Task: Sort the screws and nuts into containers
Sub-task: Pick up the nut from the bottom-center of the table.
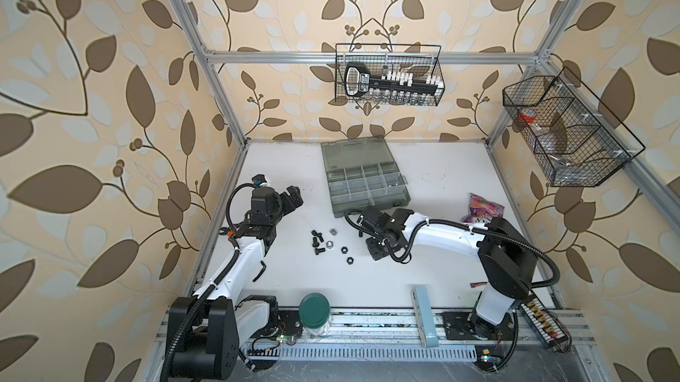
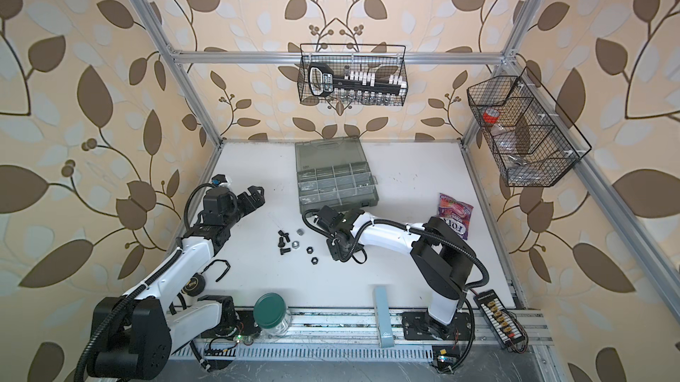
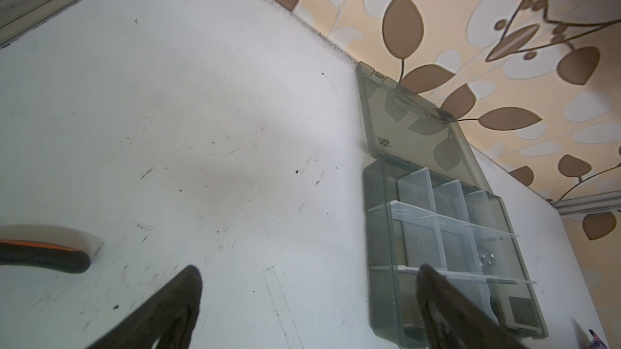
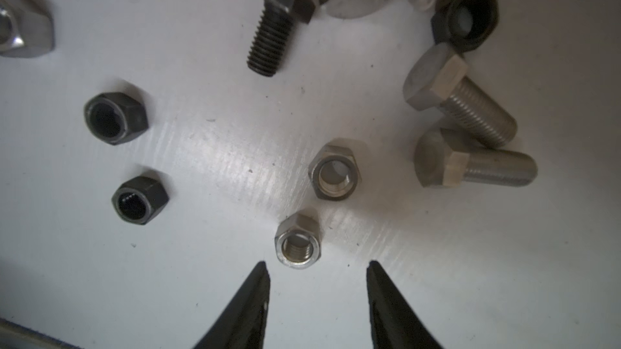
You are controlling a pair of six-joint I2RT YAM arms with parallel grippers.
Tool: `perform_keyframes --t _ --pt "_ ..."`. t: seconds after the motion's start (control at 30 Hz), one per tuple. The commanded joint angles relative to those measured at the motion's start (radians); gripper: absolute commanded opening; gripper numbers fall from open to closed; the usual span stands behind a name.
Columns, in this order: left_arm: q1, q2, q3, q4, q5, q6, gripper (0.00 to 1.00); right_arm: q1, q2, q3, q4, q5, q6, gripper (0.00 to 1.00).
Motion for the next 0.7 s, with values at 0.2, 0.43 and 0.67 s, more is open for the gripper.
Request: perform_keyframes --t 0.2,0.43,0.67 --pt "0.009 -0.006 0.019 0.02 -0.016 -0.003 0.99 0.025 0.051 -0.004 -0.014 -0.055 -0.026 0.47" --pt "0.009 -0.005 0.017 0.023 -0.015 -0.004 0.99 0.025 0.077 0.002 -0.012 -0.044 -0.024 0.43" --pt "0.009 -0.005 0.015 0.024 -0.014 -0.003 0.99 0.026 0.097 0.017 -0.012 -0.027 -0.028 0.4"
